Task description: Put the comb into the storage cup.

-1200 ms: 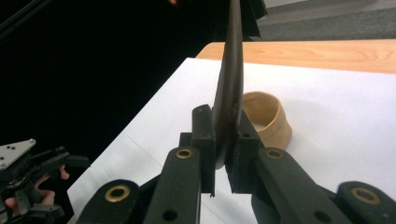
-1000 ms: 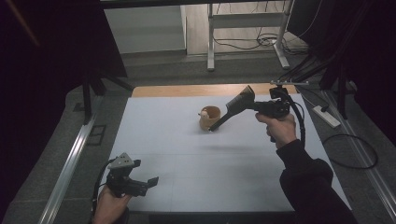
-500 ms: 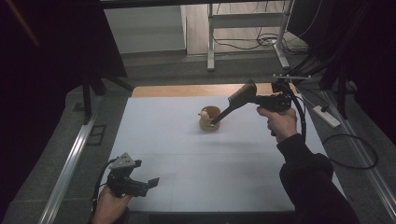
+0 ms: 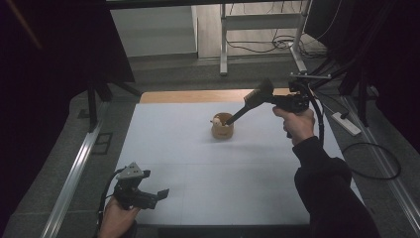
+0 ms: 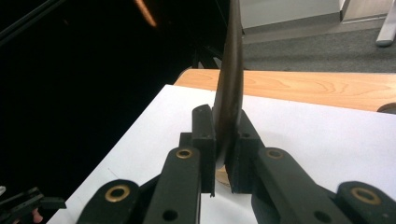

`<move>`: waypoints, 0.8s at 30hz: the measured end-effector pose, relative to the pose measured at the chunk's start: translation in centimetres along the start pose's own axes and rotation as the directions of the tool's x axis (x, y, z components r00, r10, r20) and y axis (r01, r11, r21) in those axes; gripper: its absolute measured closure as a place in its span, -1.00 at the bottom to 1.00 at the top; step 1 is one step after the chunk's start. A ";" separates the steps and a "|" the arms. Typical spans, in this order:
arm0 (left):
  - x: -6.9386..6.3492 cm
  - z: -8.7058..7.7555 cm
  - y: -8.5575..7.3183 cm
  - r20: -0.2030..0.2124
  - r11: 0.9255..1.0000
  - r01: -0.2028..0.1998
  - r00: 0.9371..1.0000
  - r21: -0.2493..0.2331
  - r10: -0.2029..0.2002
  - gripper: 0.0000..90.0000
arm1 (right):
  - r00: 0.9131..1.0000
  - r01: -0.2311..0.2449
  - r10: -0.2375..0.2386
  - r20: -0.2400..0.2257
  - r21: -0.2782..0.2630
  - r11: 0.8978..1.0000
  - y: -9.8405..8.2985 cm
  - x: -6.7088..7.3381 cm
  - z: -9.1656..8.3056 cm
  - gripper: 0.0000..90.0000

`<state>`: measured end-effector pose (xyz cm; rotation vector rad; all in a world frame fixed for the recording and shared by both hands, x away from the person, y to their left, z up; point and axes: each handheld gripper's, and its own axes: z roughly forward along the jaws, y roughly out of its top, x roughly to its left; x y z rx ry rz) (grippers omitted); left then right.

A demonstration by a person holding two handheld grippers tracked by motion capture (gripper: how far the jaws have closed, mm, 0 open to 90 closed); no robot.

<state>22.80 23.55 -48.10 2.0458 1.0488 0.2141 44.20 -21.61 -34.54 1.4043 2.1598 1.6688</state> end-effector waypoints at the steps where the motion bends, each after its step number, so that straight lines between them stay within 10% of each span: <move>1: 0.0 0.0 0.0 0.000 1.000 0.000 1.000 0.000 0.000 -1.00 | 1.000 -0.001 0.001 0.002 0.000 1.000 0.1 0.0 0.1 0.86; 24: 0.0 -0.1 0.0 -0.006 1.000 0.005 1.000 0.000 -0.005 -1.00 | 0.999 -0.018 0.018 0.047 -0.013 1.000 0.6 -1.1 2.0 0.86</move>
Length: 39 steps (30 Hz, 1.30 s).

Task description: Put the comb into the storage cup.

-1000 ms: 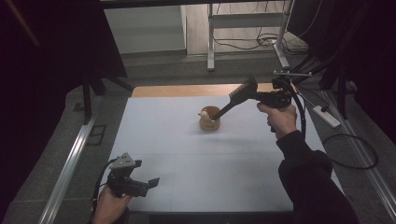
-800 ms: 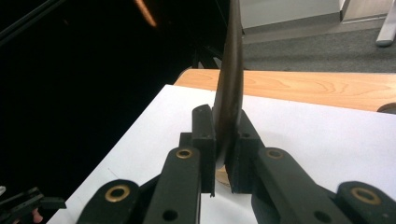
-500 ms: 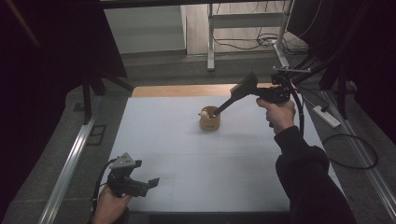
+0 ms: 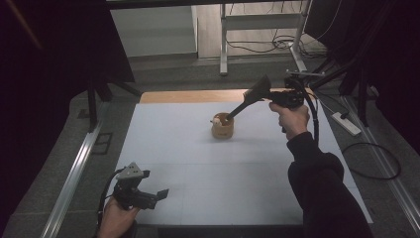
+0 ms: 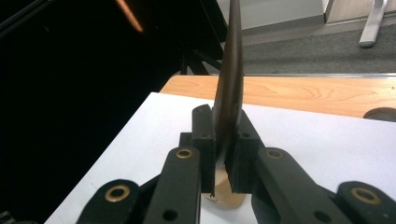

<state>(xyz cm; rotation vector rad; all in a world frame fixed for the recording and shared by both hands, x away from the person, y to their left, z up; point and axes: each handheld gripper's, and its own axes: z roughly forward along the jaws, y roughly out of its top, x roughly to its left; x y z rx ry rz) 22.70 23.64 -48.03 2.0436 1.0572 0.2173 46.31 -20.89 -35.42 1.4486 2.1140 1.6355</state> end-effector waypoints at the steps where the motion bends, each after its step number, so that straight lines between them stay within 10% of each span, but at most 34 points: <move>1: 0.0 0.0 0.0 -0.001 1.000 -0.001 1.000 0.000 0.001 -1.00 | 1.000 0.001 -0.001 0.002 0.000 1.000 0.0 0.0 0.1 0.86; 39: 0.2 0.0 -0.1 0.016 1.000 0.017 1.000 0.000 -0.017 -1.00 | 0.998 0.037 -0.039 0.058 0.046 0.998 -1.2 0.5 4.6 0.86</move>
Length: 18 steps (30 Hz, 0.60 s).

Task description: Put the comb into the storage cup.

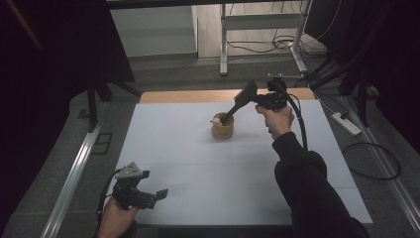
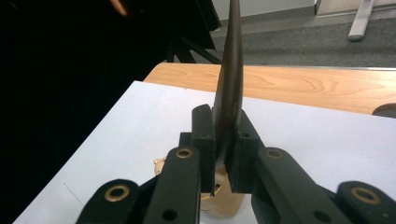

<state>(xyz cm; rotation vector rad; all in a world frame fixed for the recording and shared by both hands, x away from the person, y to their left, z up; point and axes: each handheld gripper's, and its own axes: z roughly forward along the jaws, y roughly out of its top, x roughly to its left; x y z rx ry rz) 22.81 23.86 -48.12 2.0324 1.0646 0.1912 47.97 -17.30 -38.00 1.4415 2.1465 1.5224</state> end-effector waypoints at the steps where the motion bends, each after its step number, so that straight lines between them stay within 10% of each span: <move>1: 0.0 0.0 0.0 0.000 1.000 0.000 1.000 0.000 0.000 -1.00 | 1.000 0.000 0.000 0.000 -0.001 1.000 0.0 0.0 0.1 0.86; 18: 0.0 0.0 0.0 0.001 1.000 0.004 1.000 0.000 -0.004 -1.00 | 1.000 -0.020 0.020 -0.020 0.021 1.000 -0.8 0.1 1.9 0.86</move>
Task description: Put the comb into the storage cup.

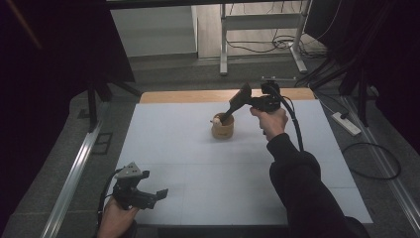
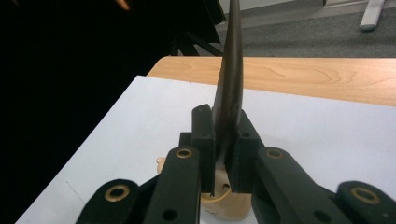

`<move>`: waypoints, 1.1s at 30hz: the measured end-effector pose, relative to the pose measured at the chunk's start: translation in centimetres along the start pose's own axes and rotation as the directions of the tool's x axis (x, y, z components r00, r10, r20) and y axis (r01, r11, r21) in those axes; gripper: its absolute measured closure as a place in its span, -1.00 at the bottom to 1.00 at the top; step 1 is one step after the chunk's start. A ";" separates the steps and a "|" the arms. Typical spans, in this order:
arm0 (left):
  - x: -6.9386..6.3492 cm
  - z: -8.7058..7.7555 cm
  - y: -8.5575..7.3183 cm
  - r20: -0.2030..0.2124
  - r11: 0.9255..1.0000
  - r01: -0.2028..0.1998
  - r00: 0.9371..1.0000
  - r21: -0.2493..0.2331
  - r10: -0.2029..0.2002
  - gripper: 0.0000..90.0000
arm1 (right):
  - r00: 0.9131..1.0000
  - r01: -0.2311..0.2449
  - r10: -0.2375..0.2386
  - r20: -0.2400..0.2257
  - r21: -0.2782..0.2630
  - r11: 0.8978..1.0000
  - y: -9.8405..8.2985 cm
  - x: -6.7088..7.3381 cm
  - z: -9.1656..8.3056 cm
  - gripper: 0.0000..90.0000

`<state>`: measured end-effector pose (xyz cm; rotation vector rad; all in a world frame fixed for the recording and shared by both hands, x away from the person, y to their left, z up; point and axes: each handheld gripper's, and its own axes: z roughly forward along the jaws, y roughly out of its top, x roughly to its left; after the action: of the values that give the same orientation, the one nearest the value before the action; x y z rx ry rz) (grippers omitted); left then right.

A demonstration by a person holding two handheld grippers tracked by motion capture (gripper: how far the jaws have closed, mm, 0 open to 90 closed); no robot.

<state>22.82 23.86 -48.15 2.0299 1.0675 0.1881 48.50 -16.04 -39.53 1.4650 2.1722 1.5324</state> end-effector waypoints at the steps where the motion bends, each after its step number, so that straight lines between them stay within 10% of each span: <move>1: 0.0 0.0 0.0 0.000 1.000 -0.001 1.000 0.001 0.001 -1.00 | 1.000 -0.001 0.001 -0.001 0.002 1.000 -0.1 0.0 0.1 0.86; 33: 0.0 0.0 0.0 0.002 1.000 -0.001 1.000 0.005 0.001 -1.00 | 0.998 -0.057 0.058 -0.035 0.018 0.998 -1.4 -1.3 1.3 0.85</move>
<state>22.87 23.84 -48.17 2.0349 1.0670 0.1842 48.96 -16.16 -41.77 1.5301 2.1859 1.5738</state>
